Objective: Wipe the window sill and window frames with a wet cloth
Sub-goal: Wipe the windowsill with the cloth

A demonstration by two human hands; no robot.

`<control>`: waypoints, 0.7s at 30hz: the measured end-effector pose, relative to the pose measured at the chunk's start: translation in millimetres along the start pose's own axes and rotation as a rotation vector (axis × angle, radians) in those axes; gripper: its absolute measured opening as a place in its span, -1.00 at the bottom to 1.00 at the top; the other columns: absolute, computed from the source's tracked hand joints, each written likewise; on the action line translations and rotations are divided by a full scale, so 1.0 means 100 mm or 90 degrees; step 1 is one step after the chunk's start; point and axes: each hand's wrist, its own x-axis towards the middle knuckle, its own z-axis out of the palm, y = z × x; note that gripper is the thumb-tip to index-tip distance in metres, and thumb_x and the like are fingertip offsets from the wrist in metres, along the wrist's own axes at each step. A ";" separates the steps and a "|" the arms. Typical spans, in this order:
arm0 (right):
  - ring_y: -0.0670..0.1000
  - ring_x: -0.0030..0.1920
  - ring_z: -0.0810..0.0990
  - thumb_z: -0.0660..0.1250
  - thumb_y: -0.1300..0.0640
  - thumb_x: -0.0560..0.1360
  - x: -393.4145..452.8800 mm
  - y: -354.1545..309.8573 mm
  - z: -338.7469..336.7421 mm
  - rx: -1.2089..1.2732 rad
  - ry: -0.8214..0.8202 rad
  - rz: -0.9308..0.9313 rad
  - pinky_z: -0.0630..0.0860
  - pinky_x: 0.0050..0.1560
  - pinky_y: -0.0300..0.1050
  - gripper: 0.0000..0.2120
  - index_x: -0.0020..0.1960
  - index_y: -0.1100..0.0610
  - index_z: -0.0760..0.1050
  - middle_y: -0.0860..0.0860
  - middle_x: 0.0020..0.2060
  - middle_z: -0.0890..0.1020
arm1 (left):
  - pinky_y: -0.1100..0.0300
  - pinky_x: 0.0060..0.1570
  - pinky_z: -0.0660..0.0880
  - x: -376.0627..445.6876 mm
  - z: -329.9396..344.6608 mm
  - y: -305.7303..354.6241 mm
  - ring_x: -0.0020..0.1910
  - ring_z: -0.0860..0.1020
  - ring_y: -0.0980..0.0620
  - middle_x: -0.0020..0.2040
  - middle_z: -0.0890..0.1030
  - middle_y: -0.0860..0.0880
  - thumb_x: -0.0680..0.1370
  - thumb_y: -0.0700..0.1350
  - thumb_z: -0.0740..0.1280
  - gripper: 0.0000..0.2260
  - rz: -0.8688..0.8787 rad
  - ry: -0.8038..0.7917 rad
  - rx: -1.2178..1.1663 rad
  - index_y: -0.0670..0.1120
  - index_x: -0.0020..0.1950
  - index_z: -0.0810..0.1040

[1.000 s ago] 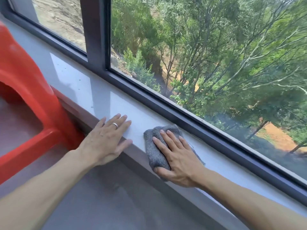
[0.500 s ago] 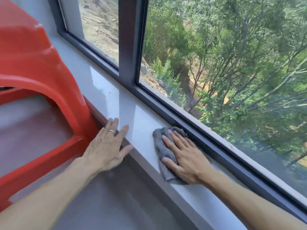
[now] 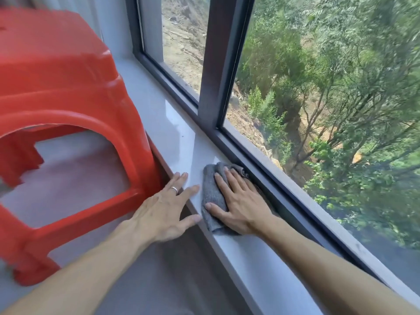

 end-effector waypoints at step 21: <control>0.12 0.56 -0.34 0.05 -0.42 0.40 0.11 -0.46 0.14 0.003 0.056 0.055 -0.30 0.52 0.15 -0.03 0.60 0.02 -0.26 0.10 0.58 -0.27 | 0.12 0.54 -0.01 0.31 -0.29 -0.43 0.55 -0.23 0.18 0.60 -0.22 0.06 0.47 0.01 0.30 -0.12 0.009 -0.090 0.108 -0.03 0.60 -0.22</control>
